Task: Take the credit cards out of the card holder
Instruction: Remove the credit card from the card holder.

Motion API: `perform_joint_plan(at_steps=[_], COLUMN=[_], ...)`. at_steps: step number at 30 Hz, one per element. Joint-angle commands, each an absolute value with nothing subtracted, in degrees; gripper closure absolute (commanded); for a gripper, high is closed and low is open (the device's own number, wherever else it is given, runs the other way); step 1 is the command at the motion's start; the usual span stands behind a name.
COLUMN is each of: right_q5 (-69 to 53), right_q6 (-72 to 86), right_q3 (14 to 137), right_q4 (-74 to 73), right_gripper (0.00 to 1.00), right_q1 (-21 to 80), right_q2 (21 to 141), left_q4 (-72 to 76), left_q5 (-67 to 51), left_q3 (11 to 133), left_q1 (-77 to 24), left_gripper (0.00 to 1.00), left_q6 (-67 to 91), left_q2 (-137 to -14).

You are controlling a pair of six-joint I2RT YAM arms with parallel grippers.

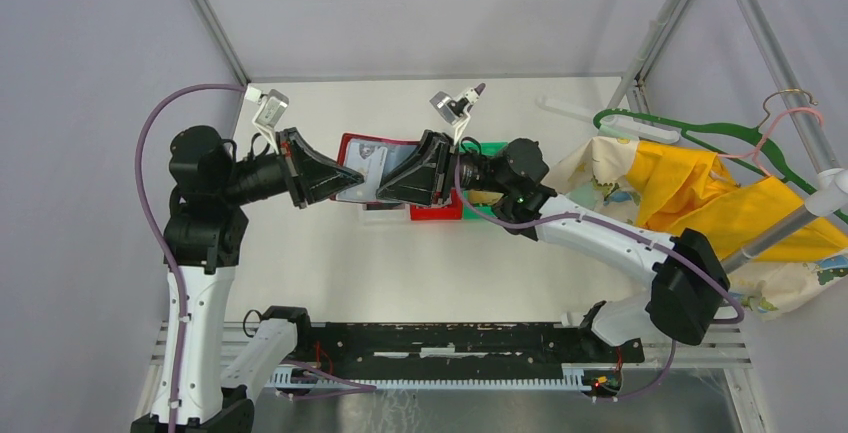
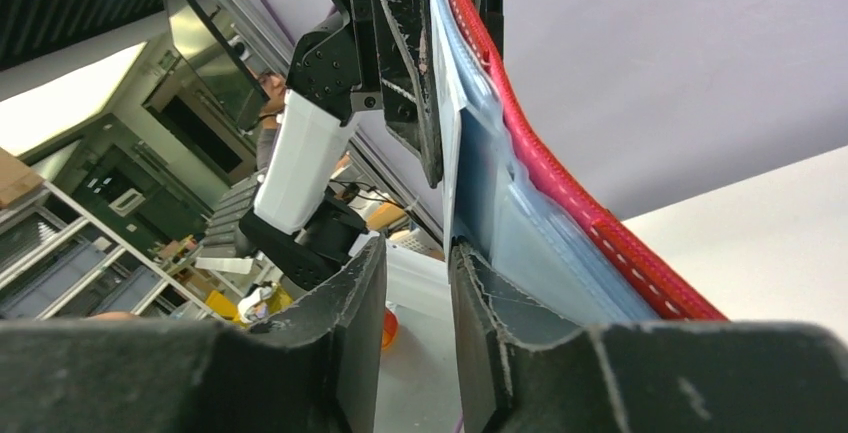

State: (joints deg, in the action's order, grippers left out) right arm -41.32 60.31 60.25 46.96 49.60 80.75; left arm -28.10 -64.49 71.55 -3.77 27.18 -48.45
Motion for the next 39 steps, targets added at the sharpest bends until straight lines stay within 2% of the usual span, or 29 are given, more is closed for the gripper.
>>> perform_joint_plan(at_steps=[1, 4, 7, 11, 13, 15, 17, 19, 22, 31, 34, 39], right_q5=[-41.7, -40.6, -39.8, -39.2, -39.5, -39.5, -39.5, -39.5, -39.5, -37.1, -35.7, -34.9], right_q6=[66.2, 66.2, 64.6, 64.1, 63.4, 62.3, 60.7, 59.0, 57.2, 56.9, 57.9, 60.3], right_q3=[63.1, 63.8, 64.5, 63.6, 63.5, 63.6, 63.9, 64.3, 63.8, 57.8, 55.2, 54.5], right_q4=[59.8, 60.2, 57.7, 58.1, 58.0, 57.0, 55.3, 53.2, 51.1, 54.1, 56.7, 60.7], right_gripper=[0.68, 0.70, 0.80, 0.95, 1.00, 1.00, 1.00, 1.00, 1.00, 1.00, 0.95, 0.75], right_q1=[50.8, 51.3, 51.8, 52.2, 52.4, 52.7, 53.2, 53.6, 53.8, 53.8, 53.8, 53.8], right_q2=[82.4, 83.0, 83.4, 83.2, 82.9, 82.6, 82.4, 82.1, 81.3, 78.1, 77.4, 77.3], left_q4=[-28.7, -30.9, -31.1, -31.1, -30.7, -29.8, -28.7, -27.7, -26.2, -19.1, -17.1, -16.4], left_q5=[-65.1, -65.0, -66.4, -69.5, -71.3, -73.3, -74.2, -74.6, -74.8, -75.2, -75.0, -74.8], left_q3=[72.1, 71.8, 71.7, 72.0, 72.1, 72.0, 72.0, 72.1, 72.9, 72.7, 72.6, 72.7], left_q1=[-3.9, -3.9, -3.8, -3.9, -3.9, -3.9, -3.9, -3.9, -3.9, -3.9, -3.9, -3.9], left_gripper=[0.96, 0.92, 0.85, 0.70, 0.57, 0.49, 0.47, 0.49, 0.59, 0.80, 0.87, 0.92], left_q6=[25.7, 24.0, 24.0, 24.7, 25.8, 27.3, 28.8, 29.8, 30.7, 36.3, 38.5, 38.9], left_q2=[-48.1, -48.3, -48.3, -48.0, -48.1, -48.1, -48.2, -48.3, -48.4, -47.6, -47.5, -47.1])
